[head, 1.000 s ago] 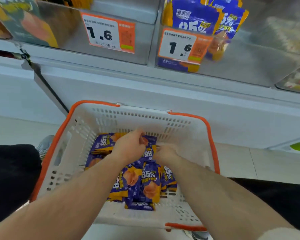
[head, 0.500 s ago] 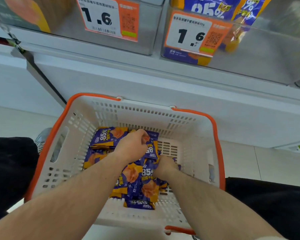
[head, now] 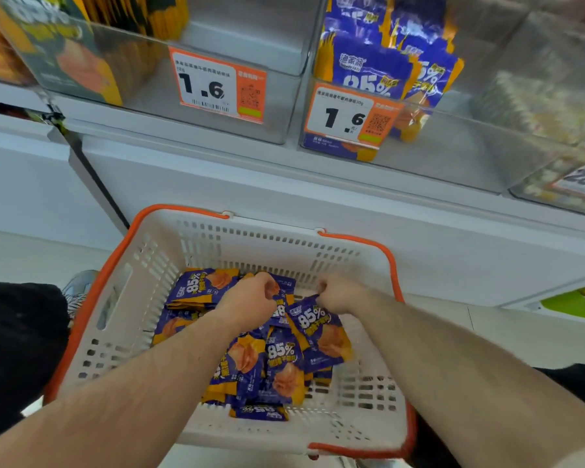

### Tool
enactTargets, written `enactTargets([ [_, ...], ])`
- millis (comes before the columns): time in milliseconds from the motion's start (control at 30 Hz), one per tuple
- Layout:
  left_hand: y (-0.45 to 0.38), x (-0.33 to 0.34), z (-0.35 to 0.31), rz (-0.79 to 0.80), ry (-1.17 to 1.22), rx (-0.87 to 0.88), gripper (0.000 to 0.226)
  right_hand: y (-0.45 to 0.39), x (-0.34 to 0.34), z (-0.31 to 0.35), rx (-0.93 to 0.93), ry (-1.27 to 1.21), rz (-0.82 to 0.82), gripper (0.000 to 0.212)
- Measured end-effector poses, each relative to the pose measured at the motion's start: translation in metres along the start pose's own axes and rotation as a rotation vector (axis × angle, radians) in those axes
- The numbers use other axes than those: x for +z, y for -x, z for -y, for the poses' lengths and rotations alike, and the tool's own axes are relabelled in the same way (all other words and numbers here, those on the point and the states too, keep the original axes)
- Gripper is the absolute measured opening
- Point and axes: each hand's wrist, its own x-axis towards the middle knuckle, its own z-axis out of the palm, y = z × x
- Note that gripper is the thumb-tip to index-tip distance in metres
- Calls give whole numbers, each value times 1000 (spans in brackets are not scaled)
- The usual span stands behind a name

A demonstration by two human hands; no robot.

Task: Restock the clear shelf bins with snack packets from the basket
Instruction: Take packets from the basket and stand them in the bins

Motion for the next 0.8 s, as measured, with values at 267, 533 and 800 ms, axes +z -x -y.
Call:
enactTargets([
  [267,17,-15,-42,-32,614,31,38,44,-92,5,-149,-369,-146,22],
  [533,50,-29,-88,-166,960,173,15,80,-117,8,-181,-747,-155,10],
  [800,60,-32,-85,-252,1012,165,16,88,-112,15,-184,-737,-93,14],
])
